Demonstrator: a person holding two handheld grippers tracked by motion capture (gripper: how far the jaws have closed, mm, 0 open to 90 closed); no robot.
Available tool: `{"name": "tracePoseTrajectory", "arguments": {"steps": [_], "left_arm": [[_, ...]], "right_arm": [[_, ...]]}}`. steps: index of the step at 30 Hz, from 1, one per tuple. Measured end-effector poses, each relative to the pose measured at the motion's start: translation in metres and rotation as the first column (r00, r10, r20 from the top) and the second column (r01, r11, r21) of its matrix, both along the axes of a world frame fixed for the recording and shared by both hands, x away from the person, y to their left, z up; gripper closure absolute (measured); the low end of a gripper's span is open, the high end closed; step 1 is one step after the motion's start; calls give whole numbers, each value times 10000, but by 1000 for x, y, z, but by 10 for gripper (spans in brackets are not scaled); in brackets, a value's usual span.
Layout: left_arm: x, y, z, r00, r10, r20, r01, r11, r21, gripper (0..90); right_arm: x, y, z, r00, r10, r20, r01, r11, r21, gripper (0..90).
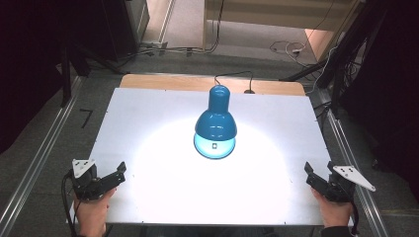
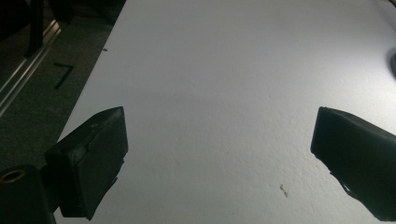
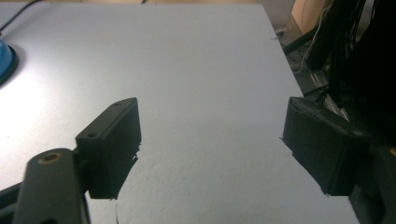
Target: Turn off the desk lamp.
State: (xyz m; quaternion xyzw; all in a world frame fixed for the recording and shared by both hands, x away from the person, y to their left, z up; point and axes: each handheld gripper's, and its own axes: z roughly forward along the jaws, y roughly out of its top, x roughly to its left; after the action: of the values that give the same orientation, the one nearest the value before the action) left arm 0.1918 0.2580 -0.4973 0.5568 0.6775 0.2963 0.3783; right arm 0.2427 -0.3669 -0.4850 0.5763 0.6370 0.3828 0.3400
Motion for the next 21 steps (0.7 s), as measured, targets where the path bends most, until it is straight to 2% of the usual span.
{"name": "tracePoseTrajectory", "arguments": {"steps": [1,4,14,19,21], "left_arm": [[1,-1,0,10000,-15,3,15,10000,-1,47],[2,-1,-1,10000,-40,-90,41,10000,65,47],[0,0,-1,10000,-18,-73,18,10000,38,47],[1,-1,-2,10000,-34,-89,35,10000,54,47],[1,-1,-2,10000,-39,-77,40,10000,59,47]], "right_arm": [[6,-1,-3,9985,178,-509,-174,9998,91,113],[9,2,-7,9947,303,-986,-315,9994,-110,111],[10,9,-8,9917,461,-1198,-463,9989,10,117],[12,15,-9,9854,838,-1479,-837,9965,68,119],[12,17,-9,9849,925,-1462,-922,9957,88,120]]}}
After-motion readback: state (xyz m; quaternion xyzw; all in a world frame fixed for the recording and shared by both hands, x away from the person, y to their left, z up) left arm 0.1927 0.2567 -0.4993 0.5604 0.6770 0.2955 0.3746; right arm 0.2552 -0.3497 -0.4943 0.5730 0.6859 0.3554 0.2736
